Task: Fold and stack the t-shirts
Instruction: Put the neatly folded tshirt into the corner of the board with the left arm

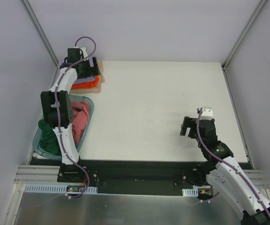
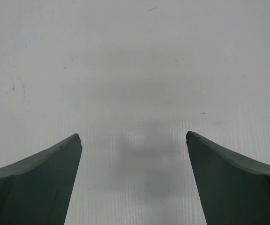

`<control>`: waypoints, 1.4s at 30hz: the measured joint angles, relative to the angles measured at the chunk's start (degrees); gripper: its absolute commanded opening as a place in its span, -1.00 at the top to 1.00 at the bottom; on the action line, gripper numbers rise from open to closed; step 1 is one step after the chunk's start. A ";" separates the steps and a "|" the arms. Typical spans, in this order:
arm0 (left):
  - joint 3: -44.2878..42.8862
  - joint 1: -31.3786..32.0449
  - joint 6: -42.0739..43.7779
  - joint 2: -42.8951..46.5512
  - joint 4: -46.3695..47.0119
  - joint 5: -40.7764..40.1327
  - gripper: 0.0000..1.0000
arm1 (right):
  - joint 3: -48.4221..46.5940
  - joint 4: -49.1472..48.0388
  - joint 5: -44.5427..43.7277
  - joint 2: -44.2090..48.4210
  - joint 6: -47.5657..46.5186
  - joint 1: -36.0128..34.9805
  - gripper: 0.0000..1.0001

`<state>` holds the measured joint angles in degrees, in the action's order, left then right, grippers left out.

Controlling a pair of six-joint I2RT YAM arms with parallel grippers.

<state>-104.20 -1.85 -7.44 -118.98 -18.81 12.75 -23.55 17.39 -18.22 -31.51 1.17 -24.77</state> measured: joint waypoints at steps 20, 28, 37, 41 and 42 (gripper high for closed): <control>3.85 0.00 -5.77 -7.04 0.22 5.31 -0.98 | 0.00 1.40 -0.04 0.42 -0.20 0.00 -0.91; 3.76 0.39 -6.32 -7.02 0.48 6.47 -0.98 | 0.00 1.60 -0.17 1.36 -0.17 0.00 -0.92; 9.57 5.90 -9.49 12.96 -0.76 6.21 -0.98 | 0.00 1.92 -0.13 3.63 -0.11 0.00 -0.92; 16.04 13.55 -10.25 30.51 0.98 2.34 -0.98 | 0.00 2.10 0.02 4.33 0.26 0.00 -0.92; 18.60 15.80 -10.86 35.26 1.70 1.66 -0.98 | 0.00 2.23 0.04 4.61 0.33 0.00 -0.92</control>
<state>-85.60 13.96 -18.31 -83.72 -17.10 14.41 -23.55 19.62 -18.17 -26.89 1.50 -24.77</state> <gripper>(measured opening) 0.990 0.958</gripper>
